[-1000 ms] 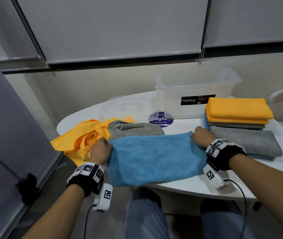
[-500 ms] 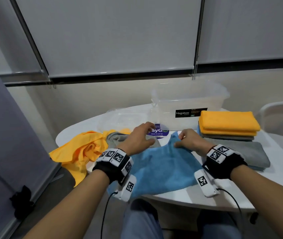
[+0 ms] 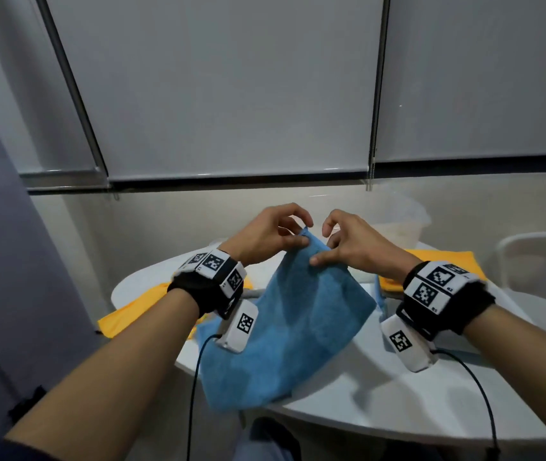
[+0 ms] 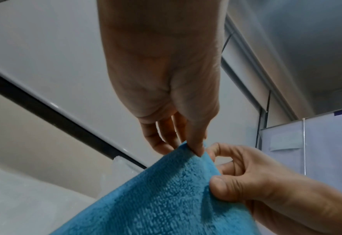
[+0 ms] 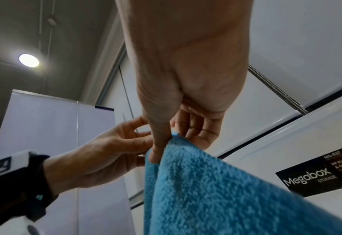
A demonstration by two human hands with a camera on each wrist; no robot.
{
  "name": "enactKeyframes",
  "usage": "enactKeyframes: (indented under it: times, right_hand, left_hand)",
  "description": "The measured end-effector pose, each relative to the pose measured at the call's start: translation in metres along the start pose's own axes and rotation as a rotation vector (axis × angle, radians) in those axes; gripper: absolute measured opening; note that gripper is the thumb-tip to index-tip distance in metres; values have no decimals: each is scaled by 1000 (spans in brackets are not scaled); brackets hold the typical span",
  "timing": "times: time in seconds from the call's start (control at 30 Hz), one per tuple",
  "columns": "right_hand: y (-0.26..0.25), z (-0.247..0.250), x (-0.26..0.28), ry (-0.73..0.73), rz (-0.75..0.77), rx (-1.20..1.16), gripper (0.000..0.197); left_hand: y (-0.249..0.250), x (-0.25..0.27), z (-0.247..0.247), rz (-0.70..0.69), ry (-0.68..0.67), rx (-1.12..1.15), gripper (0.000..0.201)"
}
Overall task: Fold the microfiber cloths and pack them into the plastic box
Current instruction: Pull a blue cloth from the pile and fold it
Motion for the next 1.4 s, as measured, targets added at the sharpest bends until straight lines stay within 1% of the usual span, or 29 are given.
enactKeyframes:
  times: [0.07, 0.13, 0.2, 0.23, 0.3, 0.4, 0.53, 0.6, 0.7, 0.8, 0.93, 1.03, 1.1, 1.13, 1.2, 1.3, 1.4]
  right_hand:
    - [-1, 6, 1, -79, -23, -90, 49]
    - [-1, 12, 3, -160, -22, -106, 32]
    - [-1, 20, 4, -188, -13, -121, 16]
    - [-2, 26, 4, -182, -9, -145, 10]
    - [-8, 40, 3, -141, 20, -172, 7]
    - [-24, 62, -2, -65, 56, -182, 10]
    - [-50, 88, -6, 63, 96, -275, 10]
    - [-64, 100, -5, 114, 112, -279, 16]
    - [-80, 115, -1, 164, 137, -239, 22]
    - [-94, 128, 2, 181, 163, -197, 23]
    - [-109, 146, 4, 224, 203, -97, 18]
    - [-116, 160, 4, 267, 235, -158, 11]
    - [-122, 168, 7, 272, 264, -208, 3]
    - [-125, 171, 10, 271, 276, -222, 2]
    - [-129, 179, 14, 267, 291, -222, 7]
    - [-125, 182, 18, 278, 271, -191, 12]
    - [-106, 172, 16, 268, 208, -172, 13]
  left_hand:
    - [13, -2, 16, -27, 50, -51, 20]
    - [22, -3, 37, -37, 132, -90, 18]
    - [29, -2, 60, -48, 236, -101, 14]
    - [32, -2, 71, -51, 285, -87, 12]
    - [38, 1, 89, -56, 365, -71, 10]
    - [45, 3, 109, -61, 460, -72, 7]
    - [54, 3, 124, -75, 538, -87, 6]
    - [59, 3, 128, -72, 567, -45, 6]
    - [64, 1, 135, -49, 587, -3, 5]
    - [74, 0, 143, -65, 600, -149, 6]
    - [94, -3, 145, -110, 598, -199, 7]
    - [109, -5, 145, -155, 581, -177, 5]
    - [119, -6, 146, -176, 566, -169, 12]
    - [123, -6, 147, -181, 560, -179, 14]
    - [131, -7, 149, -186, 558, -232, 12]
    - [135, -7, 141, -179, 514, -348, 9]
    - [115, -9, 121, -118, 459, -423, 12]
Point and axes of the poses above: each hand's wrist, its own x-axis away from the middle knuckle, its own z-axis out of the back of the hand, y = z × x, the point moved 5 cm from there along -x, towards the middle knuckle, and after that the axes turned 10 degrees about -z, right-handed, at the moved point
